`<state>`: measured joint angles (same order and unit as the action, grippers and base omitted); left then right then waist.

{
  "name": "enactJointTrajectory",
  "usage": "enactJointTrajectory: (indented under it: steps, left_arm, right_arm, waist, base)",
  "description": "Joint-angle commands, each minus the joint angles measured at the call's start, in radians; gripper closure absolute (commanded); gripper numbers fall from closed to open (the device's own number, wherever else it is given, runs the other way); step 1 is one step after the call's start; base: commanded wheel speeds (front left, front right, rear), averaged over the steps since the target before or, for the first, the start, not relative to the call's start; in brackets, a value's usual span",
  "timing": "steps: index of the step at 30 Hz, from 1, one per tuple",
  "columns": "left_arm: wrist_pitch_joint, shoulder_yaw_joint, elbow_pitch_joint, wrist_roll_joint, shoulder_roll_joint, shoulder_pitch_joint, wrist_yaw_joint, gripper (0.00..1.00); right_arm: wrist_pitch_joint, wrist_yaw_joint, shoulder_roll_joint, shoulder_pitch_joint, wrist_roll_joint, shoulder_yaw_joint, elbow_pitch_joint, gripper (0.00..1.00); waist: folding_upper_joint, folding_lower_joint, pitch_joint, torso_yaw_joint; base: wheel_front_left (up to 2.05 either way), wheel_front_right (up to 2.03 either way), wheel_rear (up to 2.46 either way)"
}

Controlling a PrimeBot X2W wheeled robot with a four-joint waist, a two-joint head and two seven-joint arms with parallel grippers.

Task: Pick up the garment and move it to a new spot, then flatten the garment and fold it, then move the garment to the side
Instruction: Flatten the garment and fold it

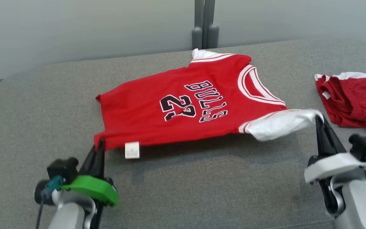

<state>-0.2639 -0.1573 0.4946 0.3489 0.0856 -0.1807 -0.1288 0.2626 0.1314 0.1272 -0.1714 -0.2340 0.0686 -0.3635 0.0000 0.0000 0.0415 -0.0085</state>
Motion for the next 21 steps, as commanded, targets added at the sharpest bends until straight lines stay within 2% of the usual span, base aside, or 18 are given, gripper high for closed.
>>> enactJointTrajectory:
  steps: [1, 5, 9, 12, 13, 18, 21]
  left_arm:
    - [0.0, 0.0, -0.001, -0.006, 0.022, -0.053, -0.002, 1.0]
    - [0.0, -0.055, 0.048, -0.006, 0.1, -0.303, -0.002, 1.0]
    - [0.0, -0.117, 0.143, -0.021, 0.173, -0.575, -0.002, 1.0]
    - [0.0, -0.15, 0.224, -0.041, 0.226, -0.794, -0.002, 1.0]
    - [0.0, -0.16, 0.253, -0.056, 0.237, -0.866, -0.001, 1.0]
    - [0.0, -0.163, 0.282, -0.131, 0.273, -1.189, 0.023, 1.0]
    - [0.0, -0.172, 0.262, -0.174, 0.27, -1.294, 0.039, 1.0]
  right_arm:
    - [0.003, -0.002, 0.014, -0.046, 0.002, -0.014, 0.017, 1.0]
    - [0.003, -0.001, 0.081, -0.267, 0.013, -0.116, -0.007, 1.0]
    - [0.003, -0.002, 0.13, -0.541, 0.029, -0.176, -0.082, 1.0]
    - [0.003, -0.002, 0.155, -0.771, 0.069, -0.193, -0.145, 1.0]
    - [0.003, -0.002, 0.182, -0.848, 0.121, -0.217, -0.158, 1.0]
    - [0.003, -0.002, 0.189, -1.169, 0.233, -0.17, -0.201, 1.0]
    - [0.003, -0.002, 0.176, -1.293, 0.312, -0.115, -0.192, 1.0]
  waist:
    - [0.0, 0.0, 0.035, 0.006]
    - [0.0, 0.0, 0.176, -0.001]
    - [0.0, 0.0, 0.317, -0.008]
    - [0.0, 0.0, 0.399, -0.014]
    - [0.0, 0.0, 0.417, -0.012]
    - [0.0, 0.0, 0.474, -0.018]
    - [0.0, 0.0, 0.485, -0.021]
  base:
    - [0.0, 0.0, 0.0]
    - [0.0, 0.0, 0.0]
    - [0.0, 0.0, 0.0]
    - [0.0, 0.0, 0.0]
    - [0.0, 0.0, 0.0]
    - [0.0, 0.0, 0.0]
    - [0.0, 0.0, 0.0]
